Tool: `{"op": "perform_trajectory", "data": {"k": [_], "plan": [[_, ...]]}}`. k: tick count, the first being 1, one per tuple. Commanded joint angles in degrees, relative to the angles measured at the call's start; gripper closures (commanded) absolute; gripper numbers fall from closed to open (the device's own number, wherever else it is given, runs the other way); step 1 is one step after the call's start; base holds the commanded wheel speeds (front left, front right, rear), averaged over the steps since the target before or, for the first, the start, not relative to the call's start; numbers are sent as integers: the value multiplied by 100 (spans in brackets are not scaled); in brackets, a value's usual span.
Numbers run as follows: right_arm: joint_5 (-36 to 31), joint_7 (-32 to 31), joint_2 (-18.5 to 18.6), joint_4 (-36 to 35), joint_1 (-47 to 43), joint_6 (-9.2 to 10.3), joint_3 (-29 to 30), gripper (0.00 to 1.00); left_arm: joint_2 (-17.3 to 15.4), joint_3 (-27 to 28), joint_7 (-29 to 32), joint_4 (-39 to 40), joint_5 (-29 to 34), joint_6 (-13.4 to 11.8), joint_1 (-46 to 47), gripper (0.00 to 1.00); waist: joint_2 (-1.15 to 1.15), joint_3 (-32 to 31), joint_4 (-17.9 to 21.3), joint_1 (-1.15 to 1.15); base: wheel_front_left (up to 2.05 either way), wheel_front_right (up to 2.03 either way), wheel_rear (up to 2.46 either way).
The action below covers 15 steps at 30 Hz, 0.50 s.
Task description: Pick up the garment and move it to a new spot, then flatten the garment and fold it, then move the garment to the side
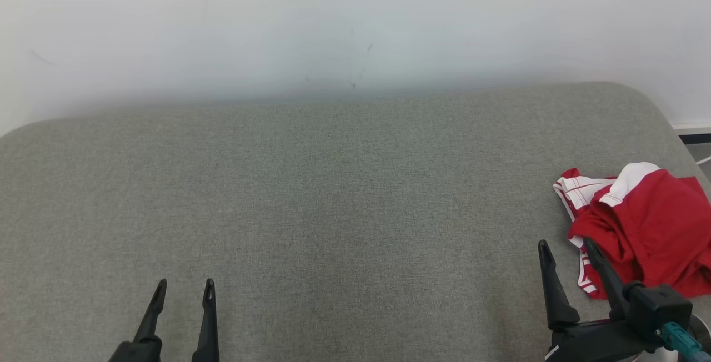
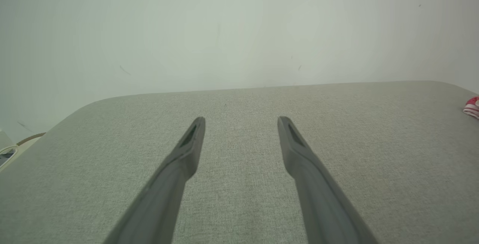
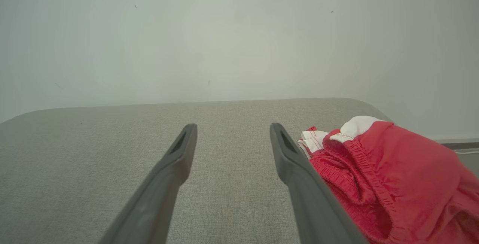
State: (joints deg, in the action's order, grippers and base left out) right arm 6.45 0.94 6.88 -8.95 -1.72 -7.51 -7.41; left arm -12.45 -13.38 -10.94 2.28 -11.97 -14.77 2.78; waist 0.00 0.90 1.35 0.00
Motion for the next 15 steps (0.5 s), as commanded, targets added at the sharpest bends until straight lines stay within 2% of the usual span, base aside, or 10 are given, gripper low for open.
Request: {"op": "perform_trajectory", "data": {"k": [1, 2, 4, 15], "plan": [[26, -19, -9, -32, -8, 4, -1, 0, -39, -9, 1, -12, 21, -2, 4, 0, 0, 0, -2, 0, 0, 0, 0], [2, 1, -3, 9, -2, 0, -1, 100, 0, -12, 6, -8, -2, 6, -2, 100, 0, 1, -3, 0, 0, 0, 0], [59, 13, -14, 118, -78, 0, -18, 100, 55, -55, 12, -83, -58, 14, -84, 100, 0, 1, -3, 0, 0, 0, 0], [1620, -166, 135, 138, -311, 0, 319, 100, 188, -82, -11, -21, -1210, 341, -306, 100, 0, -5, -14, 0, 0, 0, 0]]}}
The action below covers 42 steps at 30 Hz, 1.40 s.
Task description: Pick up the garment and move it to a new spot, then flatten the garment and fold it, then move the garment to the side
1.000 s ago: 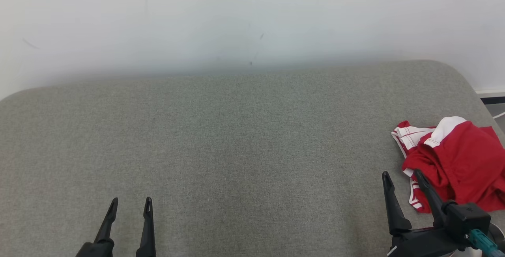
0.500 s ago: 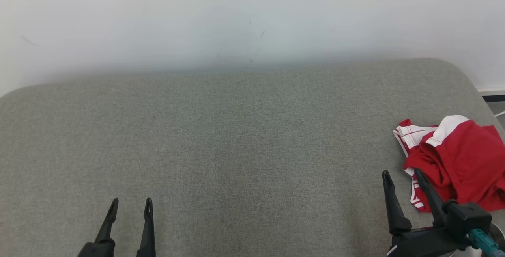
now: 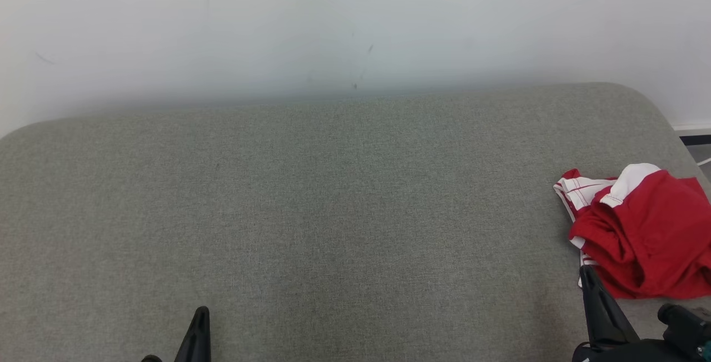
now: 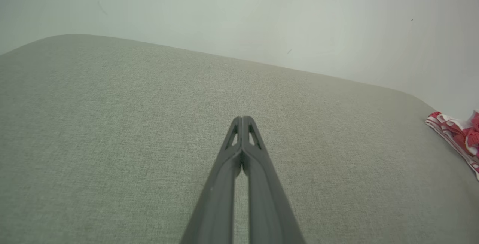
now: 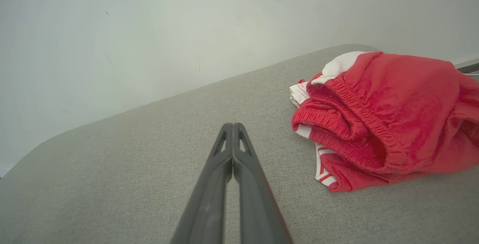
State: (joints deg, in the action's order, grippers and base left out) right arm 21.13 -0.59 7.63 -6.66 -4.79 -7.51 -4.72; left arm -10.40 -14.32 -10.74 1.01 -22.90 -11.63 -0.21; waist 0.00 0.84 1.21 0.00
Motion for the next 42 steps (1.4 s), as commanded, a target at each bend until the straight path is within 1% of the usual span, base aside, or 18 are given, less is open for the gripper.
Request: {"op": "perform_trajectory", "data": {"k": [1, 10, 11, 17, 42], "plan": [[278, -37, 66, -84, -20, 0, 83, 100, -6, 10, -33, 106, -215, 57, -22, 100, 0, -1, -1, 0, 0, 0, 0], [1310, -267, 79, -29, -155, 1, 403, 100, 90, -21, -59, 119, -1043, 302, -166, 100, 0, -7, -11, 0, 0, 0, 0], [1518, -322, 74, -18, -182, 1, 476, 100, 109, -28, -63, 125, -1213, 353, -195, 100, 0, -8, -13, 0, 0, 0, 0], [2112, -493, 50, 19, -257, 1, 697, 100, 167, -48, -81, 148, -1713, 495, -289, 100, 0, -12, -20, 0, 0, 0, 0], [4052, -1180, -110, 163, -471, 1, 1553, 100, 367, -115, -133, 252, -3392, 981, -613, 100, 0, -27, -45, 0, 0, 0, 0]]}}
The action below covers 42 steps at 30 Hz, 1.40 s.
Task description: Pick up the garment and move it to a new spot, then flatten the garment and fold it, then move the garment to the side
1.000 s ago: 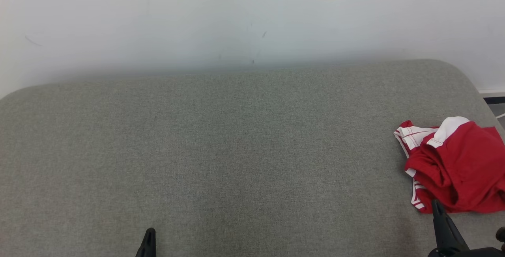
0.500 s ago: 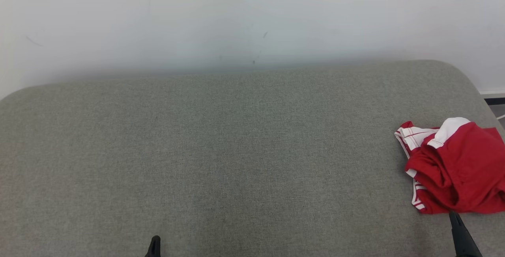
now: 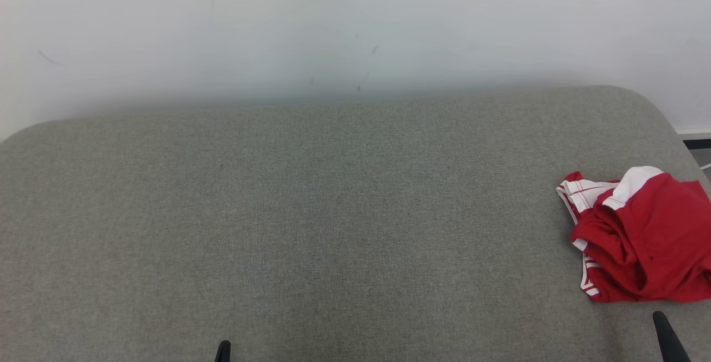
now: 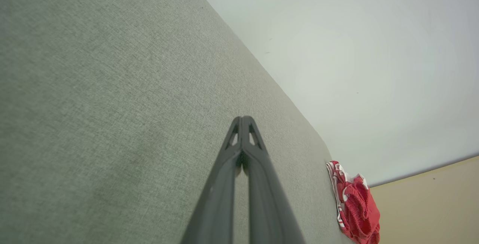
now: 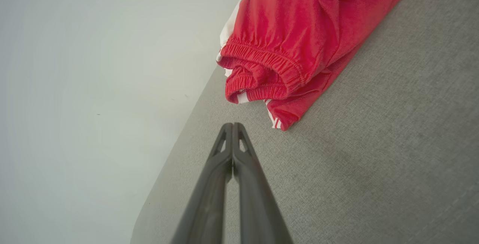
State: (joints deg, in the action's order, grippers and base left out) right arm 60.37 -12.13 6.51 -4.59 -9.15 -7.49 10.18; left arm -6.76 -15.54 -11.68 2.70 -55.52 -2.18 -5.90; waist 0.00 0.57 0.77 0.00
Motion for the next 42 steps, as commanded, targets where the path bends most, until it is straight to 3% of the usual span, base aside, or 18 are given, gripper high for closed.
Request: {"op": "perform_trajectory", "data": {"k": [1, 42], "plan": [[201, -55, -5, -39, -42, -1, 98, 100, 11, 5, -41, 86, -196, 58, -59, 100, 0, -1, -2, 0, 0, 0, 0], [2620, -1028, -262, 167, -260, -1, 1293, 100, 264, -79, -99, 189, -2350, 678, -476, 100, 0, -28, -46, 0, 0, 0, 0]]}}
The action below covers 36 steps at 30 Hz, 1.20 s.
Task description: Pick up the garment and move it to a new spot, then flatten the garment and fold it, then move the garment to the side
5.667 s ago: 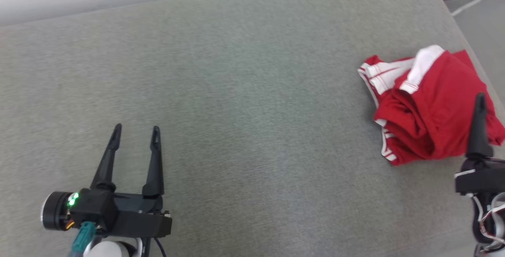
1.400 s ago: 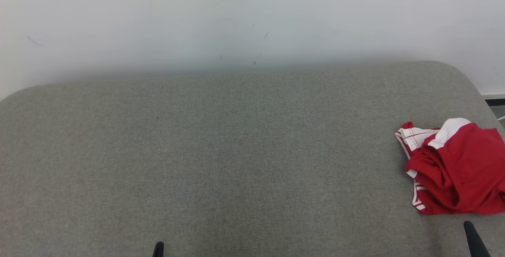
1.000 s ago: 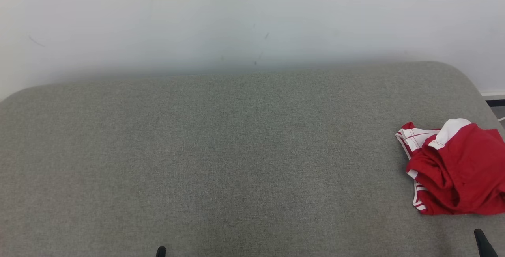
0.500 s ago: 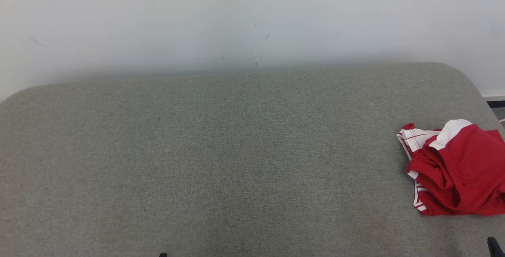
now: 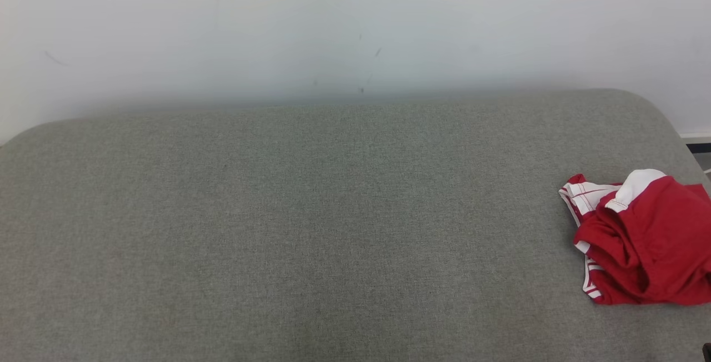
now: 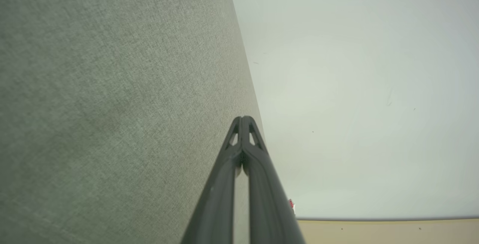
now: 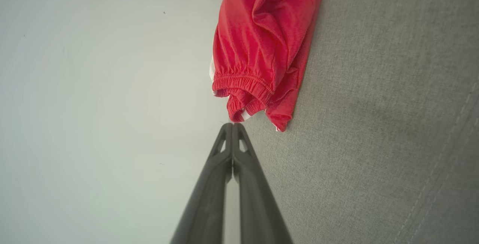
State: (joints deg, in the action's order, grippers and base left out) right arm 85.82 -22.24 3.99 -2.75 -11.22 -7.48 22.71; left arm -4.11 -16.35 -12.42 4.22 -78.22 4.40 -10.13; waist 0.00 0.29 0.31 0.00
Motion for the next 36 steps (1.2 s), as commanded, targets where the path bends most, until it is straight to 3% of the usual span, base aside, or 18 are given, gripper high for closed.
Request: {"op": "perform_trajectory", "data": {"k": [1, 29, 36], "plan": [[126, -44, -15, -13, -59, -2, 65, 100, 3, 0, -27, 37, -106, 32, -61, 100, 0, -1, -1, 0, 0, 0, 0], [1321, -475, -106, 90, -175, -2, 607, 100, 127, -40, -61, 81, -1147, 329, -285, 100, 0, -18, -30, 0, 0, 0, 0], [1285, -490, -111, 93, -168, -2, 612, 100, 127, -38, -57, 80, -1133, 336, -279, 100, 0, -18, -30, 0, 0, 0, 0]]}}
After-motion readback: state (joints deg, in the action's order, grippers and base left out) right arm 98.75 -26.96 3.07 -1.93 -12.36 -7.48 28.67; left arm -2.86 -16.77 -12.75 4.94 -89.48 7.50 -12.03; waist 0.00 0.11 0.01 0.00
